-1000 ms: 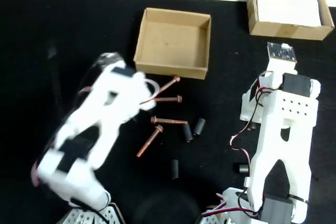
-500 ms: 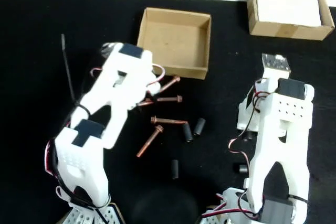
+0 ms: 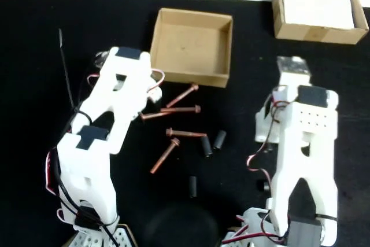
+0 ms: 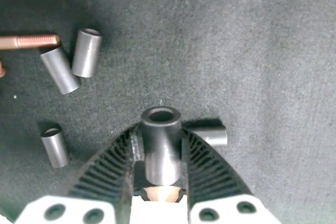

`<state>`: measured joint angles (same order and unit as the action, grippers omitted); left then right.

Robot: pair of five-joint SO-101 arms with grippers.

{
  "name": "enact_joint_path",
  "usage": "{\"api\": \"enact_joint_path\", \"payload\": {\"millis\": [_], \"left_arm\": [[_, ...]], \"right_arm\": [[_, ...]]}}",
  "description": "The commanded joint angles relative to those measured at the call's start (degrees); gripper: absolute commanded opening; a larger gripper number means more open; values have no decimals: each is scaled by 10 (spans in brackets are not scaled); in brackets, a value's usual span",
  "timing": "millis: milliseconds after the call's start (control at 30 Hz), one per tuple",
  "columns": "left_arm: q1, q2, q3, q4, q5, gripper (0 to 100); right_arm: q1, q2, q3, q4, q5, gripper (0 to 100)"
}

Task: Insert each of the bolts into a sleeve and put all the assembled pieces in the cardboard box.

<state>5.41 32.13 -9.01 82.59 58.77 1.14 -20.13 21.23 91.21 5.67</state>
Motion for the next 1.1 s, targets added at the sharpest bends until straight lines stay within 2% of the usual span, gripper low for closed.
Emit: {"api": "enact_joint_path", "payload": {"millis": [0,500,567,667,733,933,1067], "left_arm": [[-4,19,-1,-21,4,186],[-1,61,-2,-1,36,181],[0,60,-2,-1,37,149],[0,60,-3,-1,34,8],[0,60,-9,1,34,20],[4,60,-101,55,32,8],[5,60,-199,114,-25,8]], "right_arm": [[-7,-24,-6,-5,5,6],[-5,-21,-7,-6,5,6],[-4,-21,-7,-6,2,6],[-3,-24,-7,-12,1,6],[-3,-24,-7,-12,0,6],[-4,-26,-29,-6,0,6],[-7,-57,-79,7,0,6]]}}
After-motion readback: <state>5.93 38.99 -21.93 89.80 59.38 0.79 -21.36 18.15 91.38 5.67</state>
